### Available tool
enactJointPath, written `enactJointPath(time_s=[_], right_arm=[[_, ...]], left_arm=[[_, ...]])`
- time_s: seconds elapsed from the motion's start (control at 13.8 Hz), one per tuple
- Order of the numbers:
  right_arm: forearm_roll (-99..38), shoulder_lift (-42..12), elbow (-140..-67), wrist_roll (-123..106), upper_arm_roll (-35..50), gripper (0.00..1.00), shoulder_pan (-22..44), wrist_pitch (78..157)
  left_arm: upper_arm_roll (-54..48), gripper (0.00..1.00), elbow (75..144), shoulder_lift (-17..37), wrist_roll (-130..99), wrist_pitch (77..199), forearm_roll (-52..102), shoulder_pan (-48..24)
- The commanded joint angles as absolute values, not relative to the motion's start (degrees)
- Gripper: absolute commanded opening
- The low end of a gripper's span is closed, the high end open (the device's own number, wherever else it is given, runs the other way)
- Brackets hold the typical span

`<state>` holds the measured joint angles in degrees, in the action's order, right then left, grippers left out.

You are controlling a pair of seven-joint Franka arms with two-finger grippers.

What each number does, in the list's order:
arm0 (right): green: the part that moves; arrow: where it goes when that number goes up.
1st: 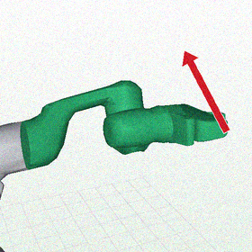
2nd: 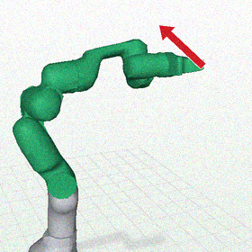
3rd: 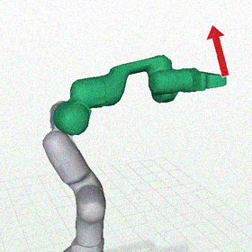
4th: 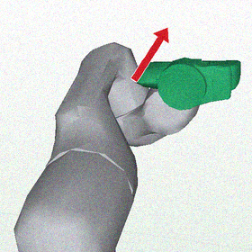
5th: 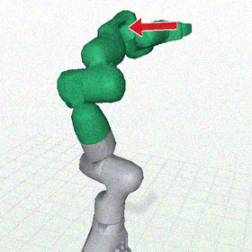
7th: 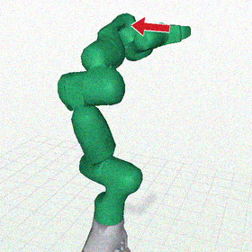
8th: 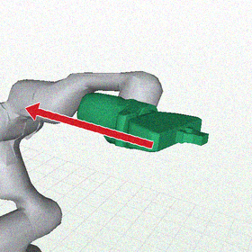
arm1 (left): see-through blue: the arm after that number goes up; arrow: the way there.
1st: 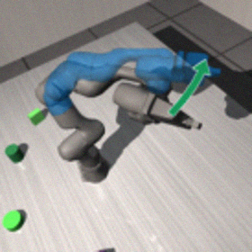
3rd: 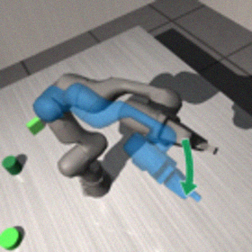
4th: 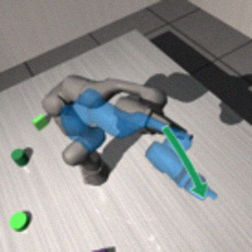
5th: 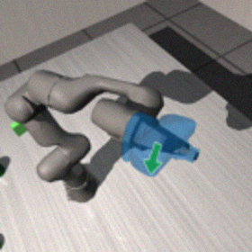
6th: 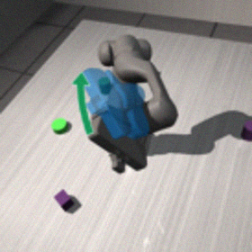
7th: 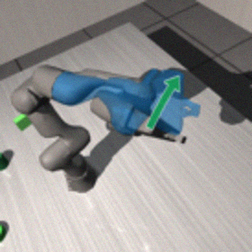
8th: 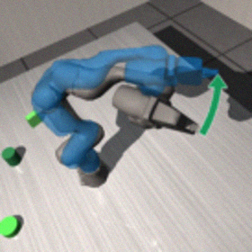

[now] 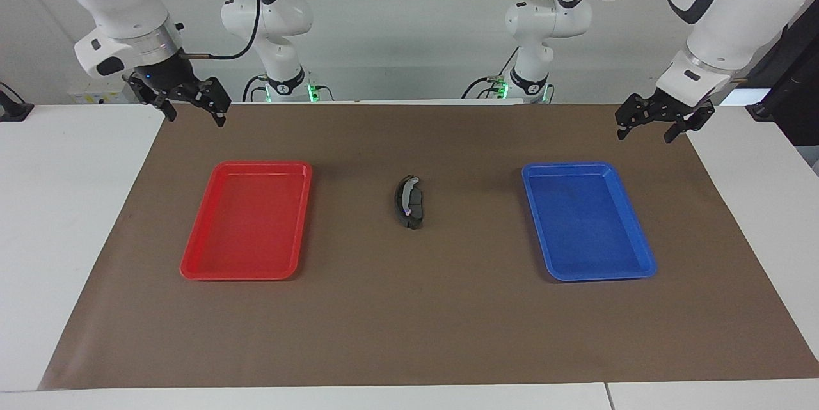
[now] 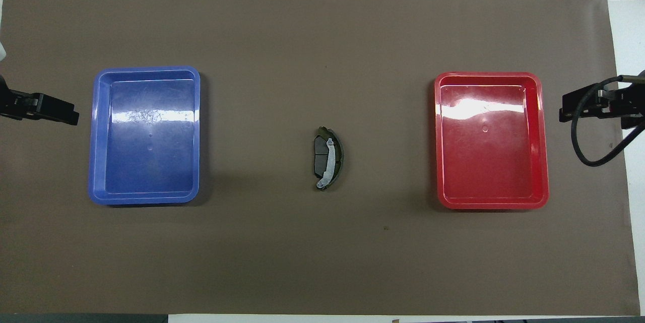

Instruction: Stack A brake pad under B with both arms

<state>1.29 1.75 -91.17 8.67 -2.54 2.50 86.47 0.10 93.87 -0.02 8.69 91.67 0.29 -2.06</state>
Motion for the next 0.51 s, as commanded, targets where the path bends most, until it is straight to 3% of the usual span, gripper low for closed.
enactJointPath(time_s=[0.0, 0.44], right_arm=[[1.41, 2.02, -90.79, 7.13, -3.25, 1.00, 1.58, 85.70], [1.49, 2.11, -91.14, 2.38, -3.34, 1.00, -0.44, 85.43]], left_arm=[[-0.35, 1.00, 94.04, -0.18, 8.35, 91.76, 1.05, -1.41], [-0.35, 1.00, 94.04, -0.18, 8.35, 91.76, 1.05, -1.41]])
